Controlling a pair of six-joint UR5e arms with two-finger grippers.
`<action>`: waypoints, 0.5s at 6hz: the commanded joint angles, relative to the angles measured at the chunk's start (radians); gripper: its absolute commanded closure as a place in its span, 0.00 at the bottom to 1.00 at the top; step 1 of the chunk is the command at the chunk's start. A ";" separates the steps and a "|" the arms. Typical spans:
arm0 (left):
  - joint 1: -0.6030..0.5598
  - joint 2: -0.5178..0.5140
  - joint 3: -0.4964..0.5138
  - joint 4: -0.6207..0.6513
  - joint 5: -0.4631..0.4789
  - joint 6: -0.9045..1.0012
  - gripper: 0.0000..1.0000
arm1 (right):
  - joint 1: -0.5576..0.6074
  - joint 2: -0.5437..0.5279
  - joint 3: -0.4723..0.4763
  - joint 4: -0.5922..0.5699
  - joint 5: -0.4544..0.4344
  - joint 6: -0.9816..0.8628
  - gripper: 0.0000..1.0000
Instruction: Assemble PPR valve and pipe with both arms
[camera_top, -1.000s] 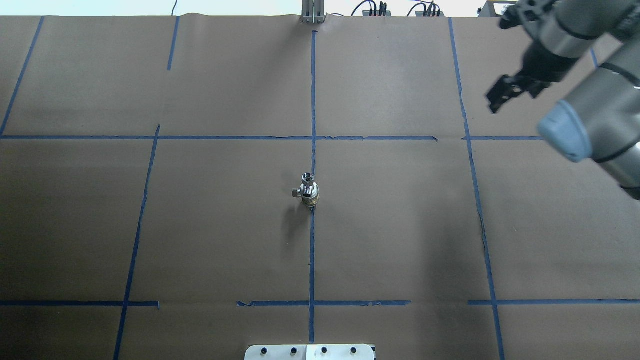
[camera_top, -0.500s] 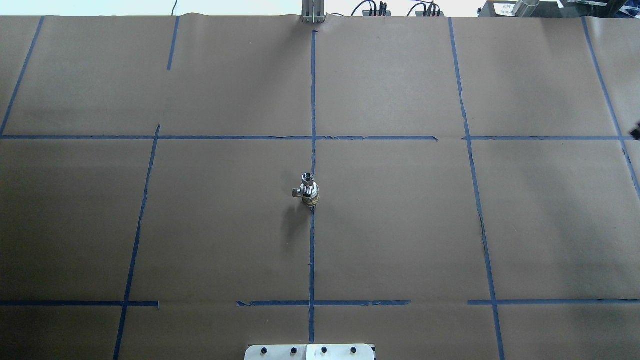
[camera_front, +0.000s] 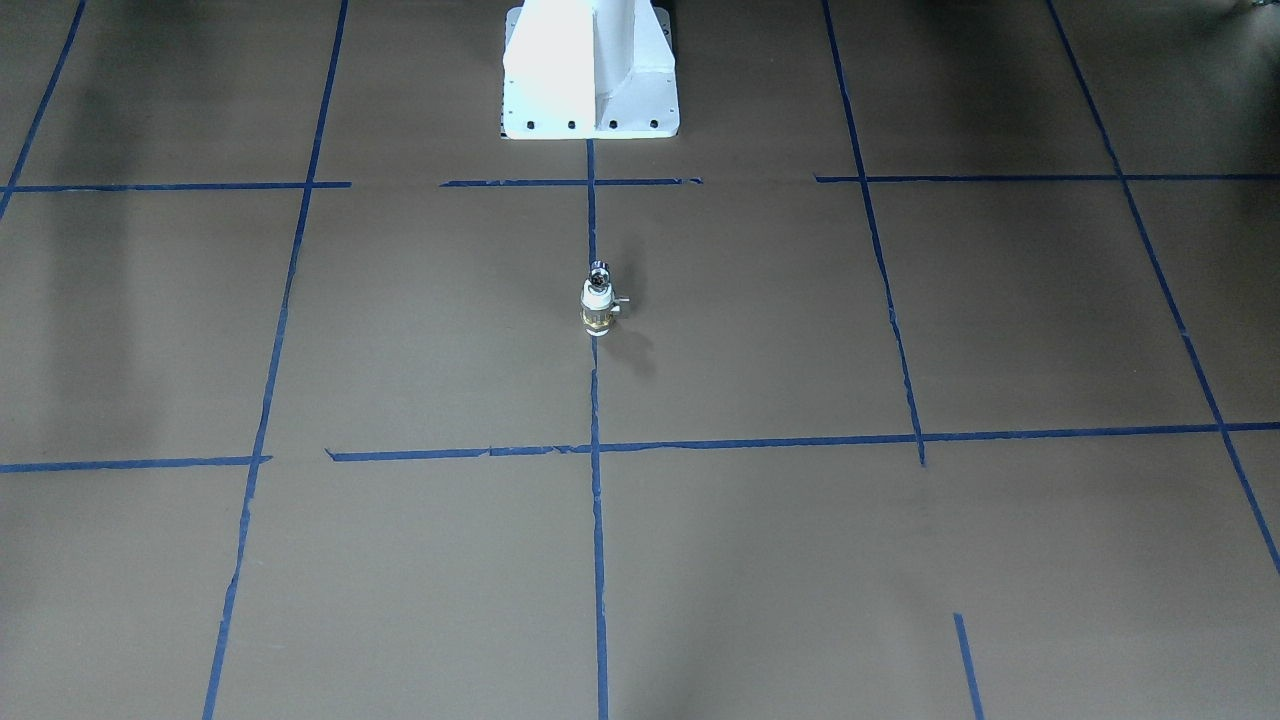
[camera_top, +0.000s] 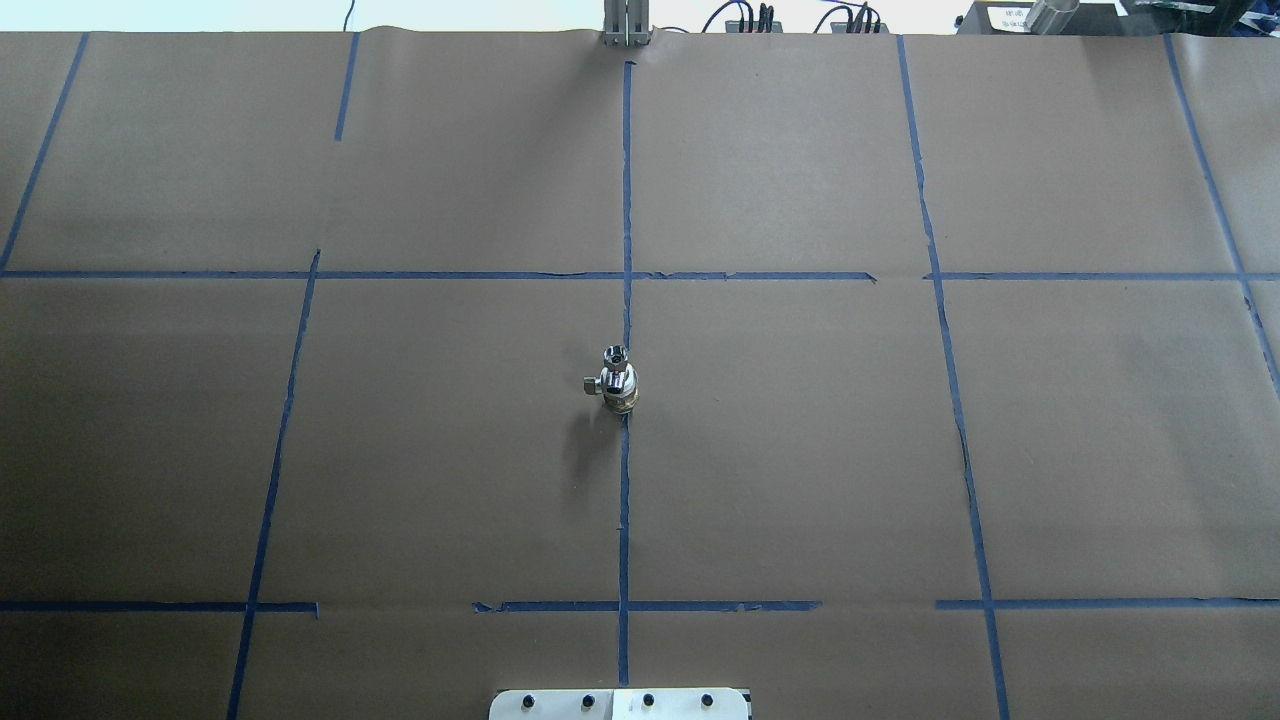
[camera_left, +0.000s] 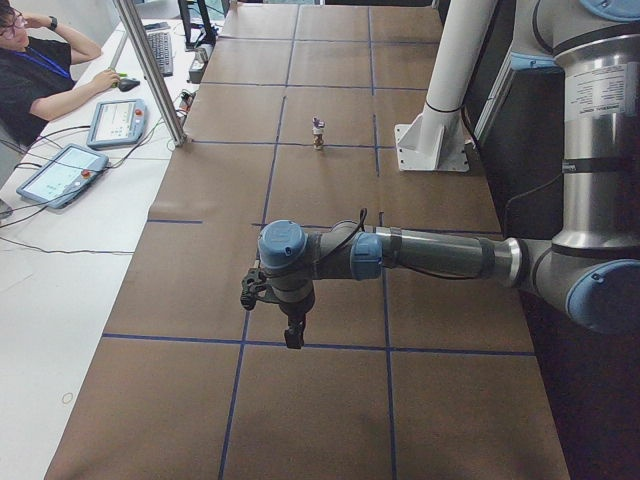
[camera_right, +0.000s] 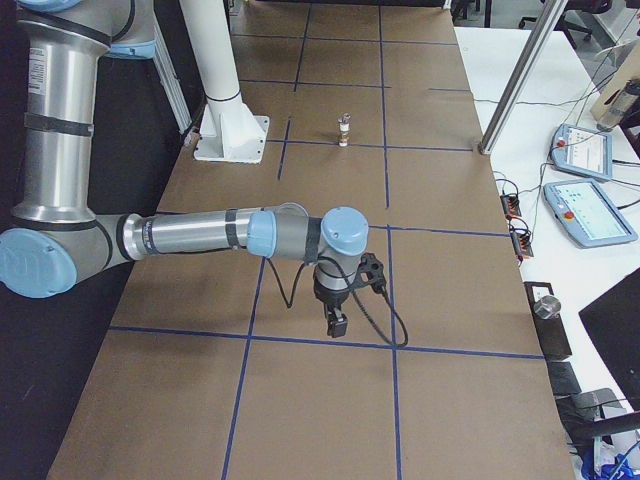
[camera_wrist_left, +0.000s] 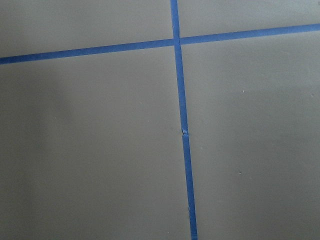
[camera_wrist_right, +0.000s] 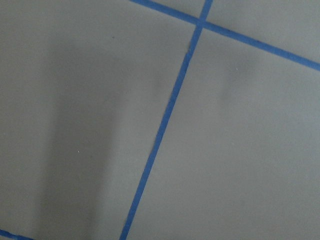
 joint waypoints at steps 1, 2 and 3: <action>0.002 -0.001 0.002 0.002 -0.002 -0.007 0.00 | 0.012 -0.041 -0.007 0.028 0.008 0.018 0.00; 0.001 0.002 -0.006 0.003 -0.002 -0.006 0.00 | 0.012 -0.037 -0.004 0.029 0.011 0.036 0.00; 0.001 0.011 0.003 0.002 0.004 -0.001 0.00 | 0.012 -0.034 -0.004 0.029 0.013 0.039 0.00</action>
